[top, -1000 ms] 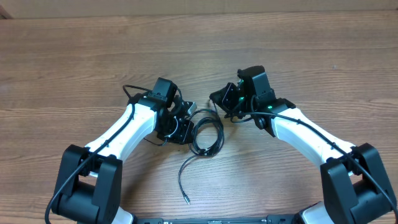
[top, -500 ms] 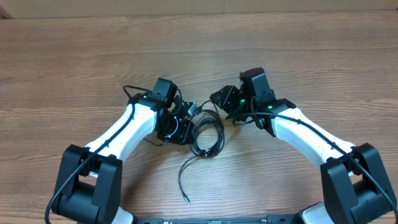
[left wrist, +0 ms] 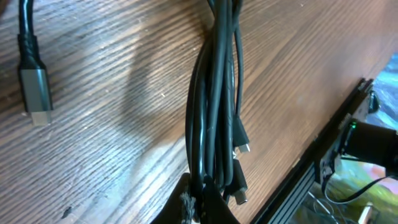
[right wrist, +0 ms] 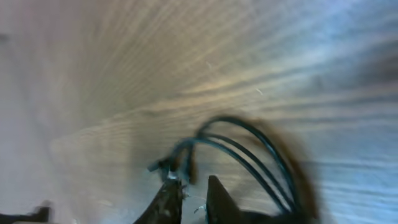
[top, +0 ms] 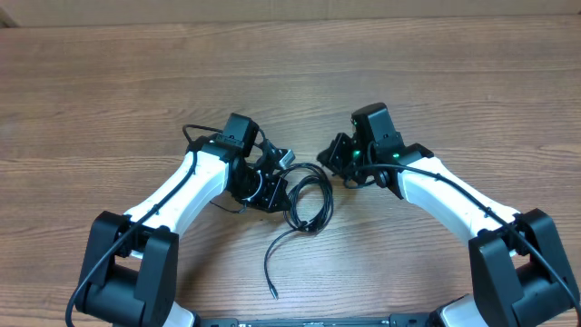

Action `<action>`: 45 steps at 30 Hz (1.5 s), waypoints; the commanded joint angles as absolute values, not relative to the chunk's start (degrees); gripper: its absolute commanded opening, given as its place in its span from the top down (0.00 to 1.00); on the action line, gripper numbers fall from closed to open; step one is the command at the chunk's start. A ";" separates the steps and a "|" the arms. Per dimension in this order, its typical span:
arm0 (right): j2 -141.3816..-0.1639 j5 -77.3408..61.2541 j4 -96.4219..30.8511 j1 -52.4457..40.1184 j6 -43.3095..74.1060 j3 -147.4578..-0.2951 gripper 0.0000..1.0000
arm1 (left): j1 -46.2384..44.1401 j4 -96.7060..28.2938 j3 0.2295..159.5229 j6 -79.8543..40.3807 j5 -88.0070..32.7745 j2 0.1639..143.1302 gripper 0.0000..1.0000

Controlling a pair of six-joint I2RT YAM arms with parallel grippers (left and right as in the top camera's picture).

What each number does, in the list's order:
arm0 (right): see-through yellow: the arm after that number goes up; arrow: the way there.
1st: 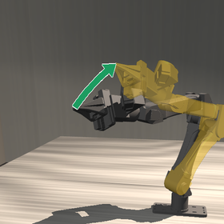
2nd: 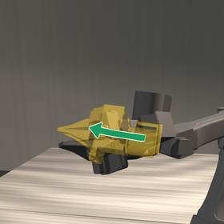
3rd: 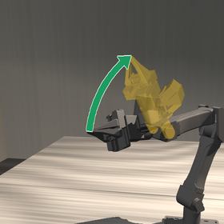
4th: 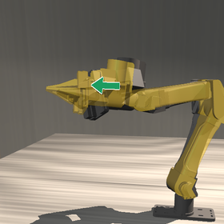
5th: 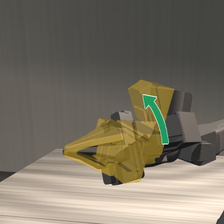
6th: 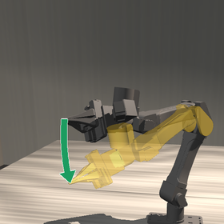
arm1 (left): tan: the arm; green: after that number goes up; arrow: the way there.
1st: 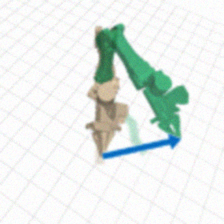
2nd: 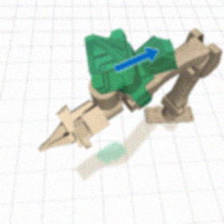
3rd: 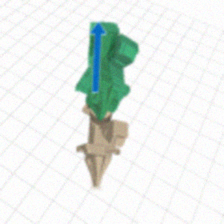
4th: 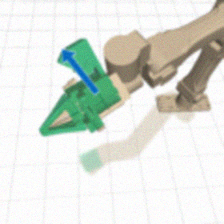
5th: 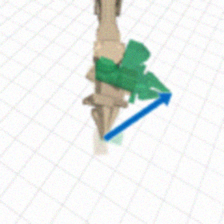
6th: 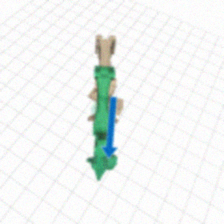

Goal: Untangle cables

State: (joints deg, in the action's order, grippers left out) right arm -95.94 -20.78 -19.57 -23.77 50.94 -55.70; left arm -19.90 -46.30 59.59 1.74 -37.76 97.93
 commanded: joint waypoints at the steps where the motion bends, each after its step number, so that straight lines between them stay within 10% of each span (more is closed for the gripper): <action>1: -95.26 -20.12 -21.82 -24.16 49.91 -55.86 0.89 | -20.34 -46.19 59.61 3.44 -40.36 97.38 0.96; 10: -95.24 -35.44 -24.93 -16.91 35.00 -55.90 0.87 | -17.56 -48.86 64.55 8.21 -40.93 97.34 0.96; 21: -95.24 -51.13 -26.79 -9.56 21.28 -55.88 0.20 | -15.77 -48.42 71.81 8.34 -56.86 97.36 0.96; 25: -95.26 -51.11 -26.72 -9.58 19.40 -55.88 0.10 | -15.77 -48.84 71.79 7.57 -58.70 97.36 0.96; 40: -95.26 -43.70 -28.18 -14.70 19.42 -55.83 0.14 | -15.77 -43.62 71.79 -3.01 -67.16 97.36 0.96; 45: -95.26 -42.89 -26.81 -15.53 19.46 -55.83 0.33 | -15.97 -43.70 71.79 -3.03 -66.37 97.36 0.96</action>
State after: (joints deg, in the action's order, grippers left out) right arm -95.94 -44.23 -27.53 -15.29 19.55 -55.70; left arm -15.64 -43.72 70.50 -2.00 -63.42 97.93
